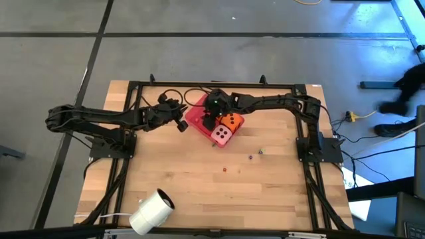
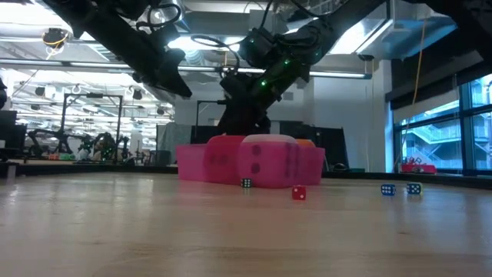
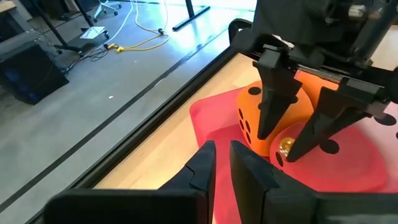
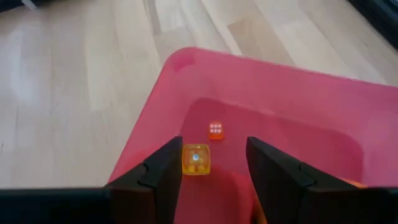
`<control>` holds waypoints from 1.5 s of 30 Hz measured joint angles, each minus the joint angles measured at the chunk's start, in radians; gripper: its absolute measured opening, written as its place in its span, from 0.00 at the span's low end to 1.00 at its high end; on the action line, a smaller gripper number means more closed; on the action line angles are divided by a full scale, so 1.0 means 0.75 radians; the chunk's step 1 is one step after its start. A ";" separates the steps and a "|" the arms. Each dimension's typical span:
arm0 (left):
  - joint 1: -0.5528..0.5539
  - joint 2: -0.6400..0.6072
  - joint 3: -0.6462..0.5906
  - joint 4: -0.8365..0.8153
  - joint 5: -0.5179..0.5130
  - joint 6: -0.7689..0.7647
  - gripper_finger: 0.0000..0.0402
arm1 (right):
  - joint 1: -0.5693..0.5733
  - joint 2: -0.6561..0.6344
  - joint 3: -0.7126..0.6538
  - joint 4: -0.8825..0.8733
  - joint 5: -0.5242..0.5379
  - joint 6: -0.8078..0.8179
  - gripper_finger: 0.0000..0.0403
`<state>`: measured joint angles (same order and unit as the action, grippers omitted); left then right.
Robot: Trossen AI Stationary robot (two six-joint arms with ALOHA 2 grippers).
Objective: Pick & Place Dice
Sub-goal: Put the small yellow die into the red bin, then put the small green die into the red bin
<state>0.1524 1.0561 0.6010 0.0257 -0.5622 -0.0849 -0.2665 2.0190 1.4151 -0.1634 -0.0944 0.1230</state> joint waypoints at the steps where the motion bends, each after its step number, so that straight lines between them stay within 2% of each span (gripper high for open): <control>1: -0.001 0.000 0.000 0.000 0.000 0.000 0.10 | 0.000 0.000 0.000 -0.008 0.000 0.000 0.44; 17: 0.000 0.000 0.000 0.000 0.000 0.003 0.09 | 0.035 -0.009 0.003 -0.101 0.005 0.010 0.44; 26: 0.000 0.000 0.000 0.000 -0.001 0.003 0.11 | 0.036 -0.143 -0.002 -0.140 0.039 -0.015 0.44; 30: 0.000 0.000 0.000 0.000 0.017 0.002 0.10 | 0.044 -0.243 -0.002 -0.286 0.097 -0.005 0.44; 37: -0.001 0.000 0.000 0.000 0.127 -0.007 0.09 | 0.083 -0.479 -0.001 -0.647 0.234 -0.058 0.44; 42: -0.001 0.000 0.000 0.001 0.255 -0.064 0.09 | 0.155 -0.640 -0.001 -0.896 0.378 0.002 0.44; 45: -0.001 0.000 0.000 0.001 0.363 -0.102 0.09 | 0.208 -0.717 -0.073 -0.931 0.426 0.005 0.44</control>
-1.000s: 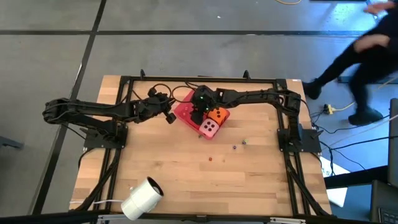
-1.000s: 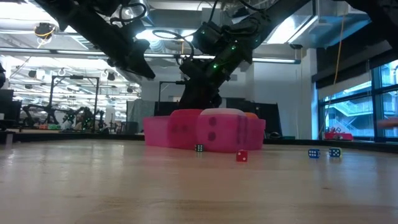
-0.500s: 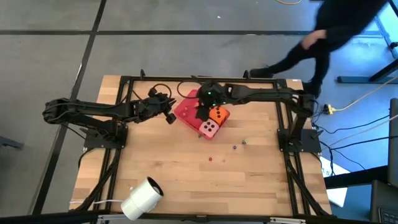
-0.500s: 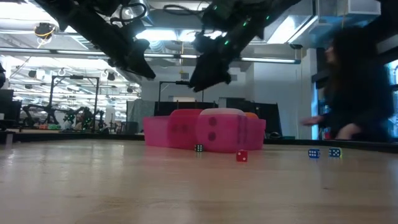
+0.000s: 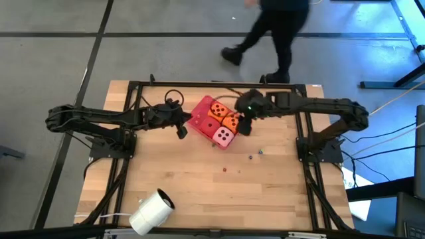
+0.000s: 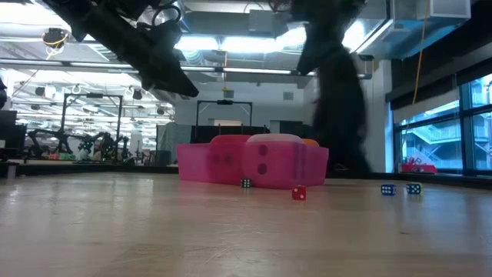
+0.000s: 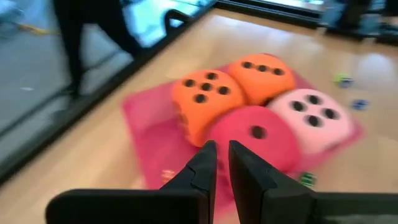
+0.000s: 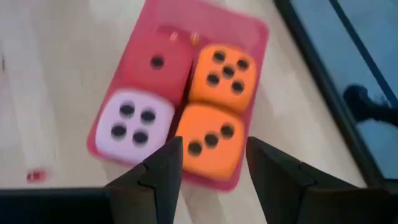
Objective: Pick & Place Dice
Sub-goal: Put the small green die into the red bin
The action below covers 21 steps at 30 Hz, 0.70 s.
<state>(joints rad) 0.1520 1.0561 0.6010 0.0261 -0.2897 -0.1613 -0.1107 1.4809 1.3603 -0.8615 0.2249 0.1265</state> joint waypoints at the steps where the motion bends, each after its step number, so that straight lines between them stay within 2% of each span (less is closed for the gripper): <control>1: -0.002 0.000 0.000 0.000 0.044 -0.014 0.09 | 0.028 -0.025 -0.045 0.008 0.000 0.002 0.44; 6: -0.042 0.022 0.000 0.023 0.175 -0.050 0.09 | 0.173 -0.110 -0.354 0.198 -0.093 0.049 0.44; 13: -0.142 0.139 0.001 0.208 0.207 -0.049 0.09 | 0.320 -0.159 -0.748 0.551 -0.185 0.130 0.44; 16: -0.185 0.225 0.001 0.303 0.214 -0.050 0.09 | 0.354 -0.160 -0.846 0.669 -0.185 0.167 0.44; 21: -0.248 0.406 0.001 0.533 0.248 0.005 0.09 | 0.362 -0.160 -0.884 0.678 -0.181 0.135 0.44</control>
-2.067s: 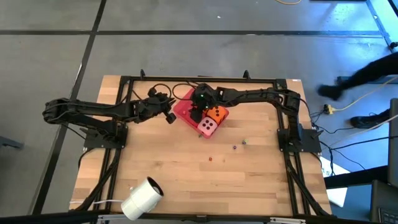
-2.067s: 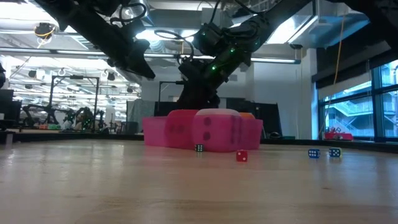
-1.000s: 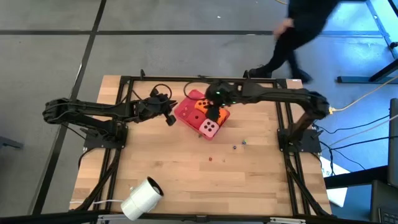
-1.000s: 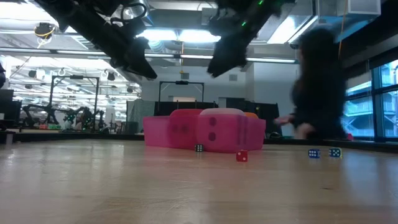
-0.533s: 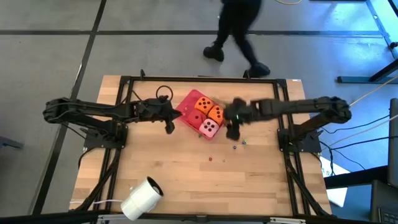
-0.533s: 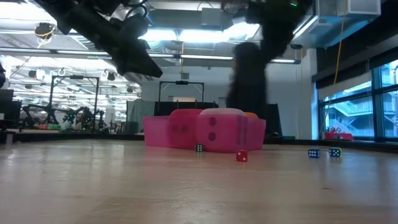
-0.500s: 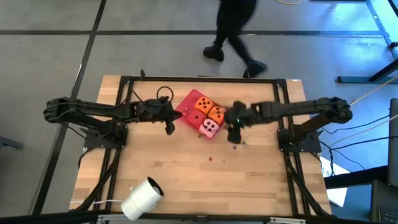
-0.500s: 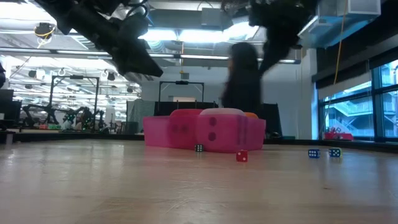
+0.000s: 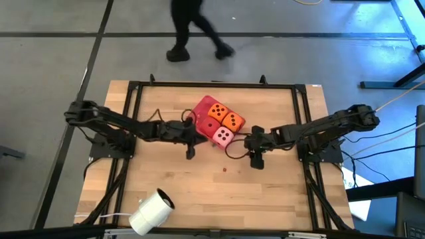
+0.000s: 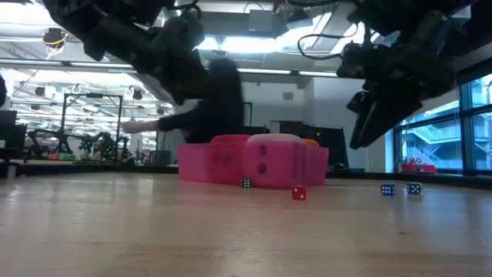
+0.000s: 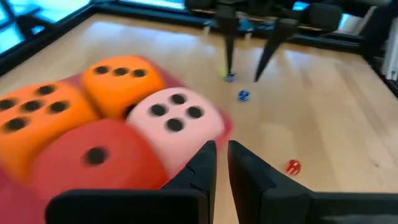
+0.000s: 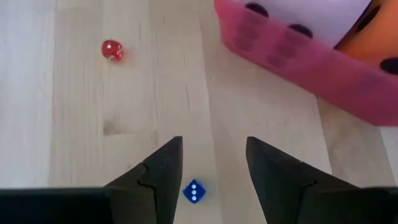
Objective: Pick & Place Dice
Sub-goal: Put the small green die into the red bin
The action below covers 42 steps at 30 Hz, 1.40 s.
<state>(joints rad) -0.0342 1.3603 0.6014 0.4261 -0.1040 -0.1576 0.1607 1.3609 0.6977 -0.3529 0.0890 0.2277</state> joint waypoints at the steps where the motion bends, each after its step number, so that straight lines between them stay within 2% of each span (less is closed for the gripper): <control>1: -0.009 0.036 0.000 0.054 0.006 0.005 0.09 | -0.003 -0.001 0.005 0.001 0.000 -0.006 0.44; 5: -0.020 0.180 0.000 0.270 0.126 0.005 0.11 | -0.005 -0.002 0.022 0.032 0.001 -0.035 0.44; 8: -0.020 0.280 0.026 0.342 0.209 0.013 0.15 | -0.005 -0.002 0.028 0.037 0.000 -0.035 0.44; 14: -0.024 0.462 0.157 0.309 0.269 0.016 0.25 | -0.005 -0.002 0.028 0.043 0.000 -0.035 0.44; 18: -0.024 0.535 0.254 0.144 0.337 -0.033 0.31 | -0.005 -0.002 0.028 0.043 0.001 -0.030 0.44; 21: -0.018 0.564 0.321 -0.038 0.289 -0.061 0.32 | -0.005 -0.002 0.028 0.043 0.001 -0.034 0.44; 25: -0.004 0.567 0.384 -0.268 0.078 -0.060 0.32 | -0.005 -0.002 0.028 0.043 0.001 -0.035 0.44; 30: 0.006 0.556 0.396 -0.322 -0.159 -0.110 0.31 | -0.005 -0.002 0.028 0.043 0.001 -0.035 0.44; 32: 0.009 0.556 0.395 -0.324 -0.173 -0.159 0.31 | -0.005 -0.002 0.028 0.043 0.001 -0.035 0.44; 37: -0.005 0.556 0.395 -0.324 -0.051 -0.194 0.31 | -0.005 -0.002 0.028 0.043 0.001 -0.035 0.44; 42: -0.043 0.568 0.395 -0.327 -0.130 -0.193 0.31 | -0.005 -0.002 0.028 0.044 0.001 -0.034 0.44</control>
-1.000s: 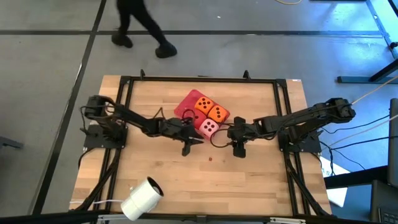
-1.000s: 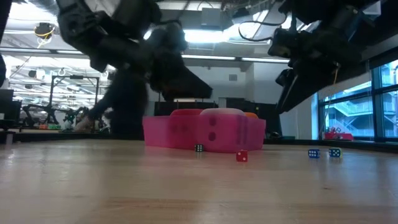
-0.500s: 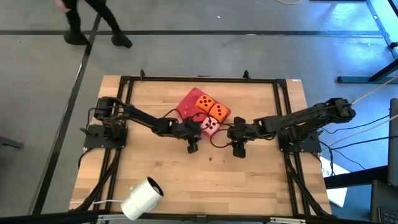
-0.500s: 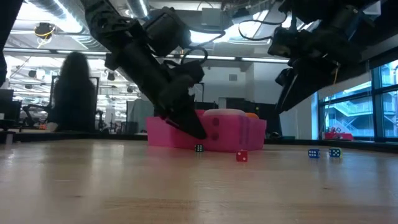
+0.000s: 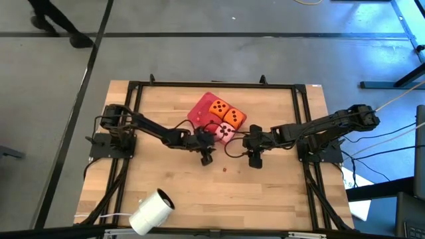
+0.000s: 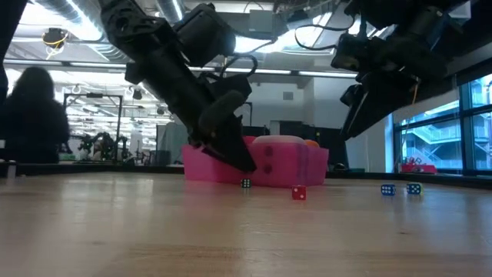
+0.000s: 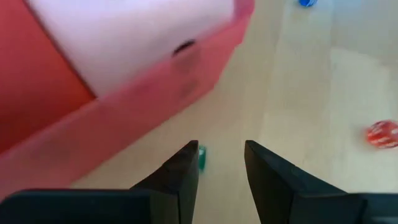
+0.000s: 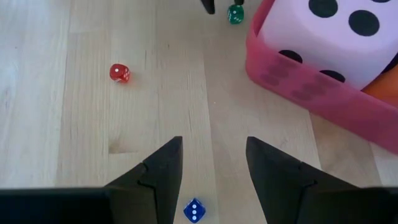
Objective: Pick & Place Dice
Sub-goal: Put the small green die into the red bin
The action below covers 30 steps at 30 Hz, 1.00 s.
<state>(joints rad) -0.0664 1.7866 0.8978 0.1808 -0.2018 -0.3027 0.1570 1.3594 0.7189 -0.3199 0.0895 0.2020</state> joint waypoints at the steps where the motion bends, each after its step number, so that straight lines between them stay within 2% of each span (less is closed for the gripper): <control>1: -0.003 0.006 0.000 -0.008 -0.024 0.000 0.31 | 0.000 0.000 0.000 0.000 0.000 0.000 0.44; 5: -0.007 0.060 -0.001 -0.007 -0.102 -0.002 0.31 | 0.000 0.000 0.000 0.000 0.000 0.001 0.44; 11: -0.007 0.110 0.002 0.017 -0.104 -0.004 0.29 | 0.000 0.001 0.000 0.003 0.000 0.004 0.44; 20: -0.010 0.113 0.002 0.023 -0.091 -0.004 0.14 | 0.000 0.001 0.000 0.003 0.000 0.004 0.44; 24: -0.015 0.081 -0.001 0.003 -0.082 -0.002 0.11 | 0.000 0.001 0.000 0.002 0.000 0.004 0.44; 30: -0.015 -0.052 -0.004 -0.139 -0.071 -0.003 0.12 | 0.000 0.001 0.000 0.003 0.000 0.004 0.44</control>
<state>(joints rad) -0.0780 1.7472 0.8946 0.0765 -0.2549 -0.3047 0.1568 1.3602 0.7190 -0.3178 0.0895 0.2047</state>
